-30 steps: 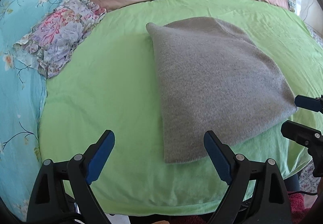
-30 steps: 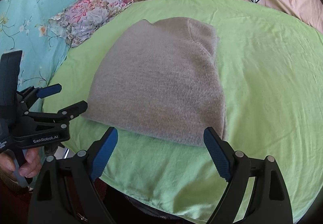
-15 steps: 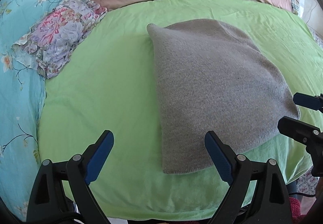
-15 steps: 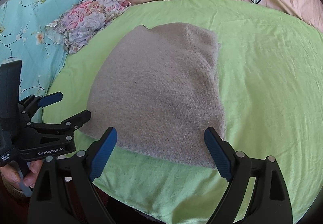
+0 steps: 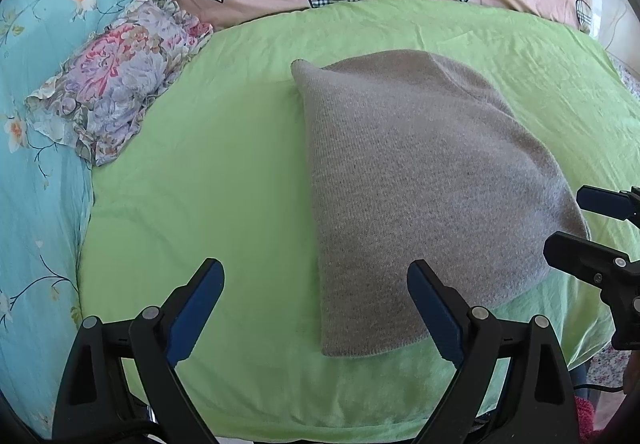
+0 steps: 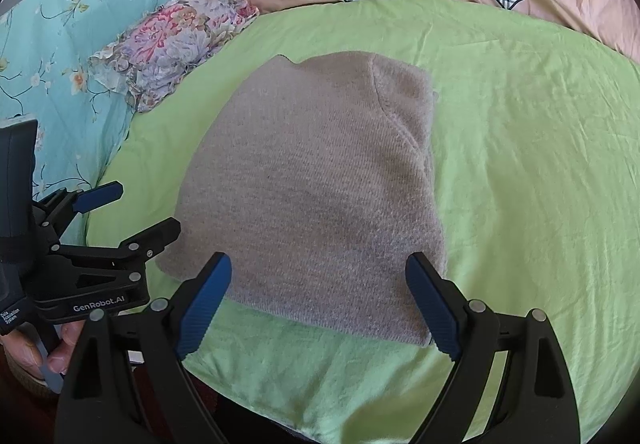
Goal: Fold small clothes
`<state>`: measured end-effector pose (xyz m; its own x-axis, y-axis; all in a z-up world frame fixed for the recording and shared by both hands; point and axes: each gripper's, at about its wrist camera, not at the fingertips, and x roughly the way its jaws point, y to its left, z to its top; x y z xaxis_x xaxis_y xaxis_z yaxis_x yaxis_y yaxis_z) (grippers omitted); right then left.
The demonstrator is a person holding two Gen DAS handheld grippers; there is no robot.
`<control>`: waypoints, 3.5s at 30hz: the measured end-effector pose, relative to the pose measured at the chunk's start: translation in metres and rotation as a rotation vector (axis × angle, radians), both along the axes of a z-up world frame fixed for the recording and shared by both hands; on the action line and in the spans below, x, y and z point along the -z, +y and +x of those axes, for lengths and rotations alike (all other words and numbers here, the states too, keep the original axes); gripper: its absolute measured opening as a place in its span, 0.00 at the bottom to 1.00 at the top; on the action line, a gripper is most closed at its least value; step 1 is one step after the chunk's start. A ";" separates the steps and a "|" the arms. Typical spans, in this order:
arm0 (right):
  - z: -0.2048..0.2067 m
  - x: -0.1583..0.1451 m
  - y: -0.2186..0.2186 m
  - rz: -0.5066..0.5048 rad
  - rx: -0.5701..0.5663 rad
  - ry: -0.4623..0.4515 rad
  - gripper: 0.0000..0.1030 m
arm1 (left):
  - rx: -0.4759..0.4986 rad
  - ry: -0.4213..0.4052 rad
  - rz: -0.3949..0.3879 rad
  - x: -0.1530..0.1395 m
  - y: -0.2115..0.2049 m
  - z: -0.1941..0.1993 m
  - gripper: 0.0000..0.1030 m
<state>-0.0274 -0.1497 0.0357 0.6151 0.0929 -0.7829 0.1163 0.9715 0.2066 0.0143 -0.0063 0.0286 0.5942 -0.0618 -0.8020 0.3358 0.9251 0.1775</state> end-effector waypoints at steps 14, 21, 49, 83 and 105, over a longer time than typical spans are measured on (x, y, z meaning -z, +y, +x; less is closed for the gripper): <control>0.003 -0.002 0.001 0.003 -0.002 -0.002 0.87 | 0.004 0.001 -0.002 -0.001 -0.002 0.002 0.91; 0.003 -0.002 -0.001 0.004 -0.005 -0.002 0.87 | 0.006 0.001 -0.009 -0.001 0.000 0.004 0.91; 0.005 0.001 -0.001 0.005 -0.006 0.003 0.87 | 0.003 0.002 -0.027 -0.002 0.000 0.002 0.91; -0.001 -0.009 -0.003 -0.086 0.033 -0.030 0.88 | -0.007 0.002 -0.046 -0.005 -0.007 -0.004 0.91; -0.006 -0.016 -0.013 -0.078 0.067 -0.059 0.88 | 0.010 -0.009 -0.026 -0.008 -0.015 -0.003 0.91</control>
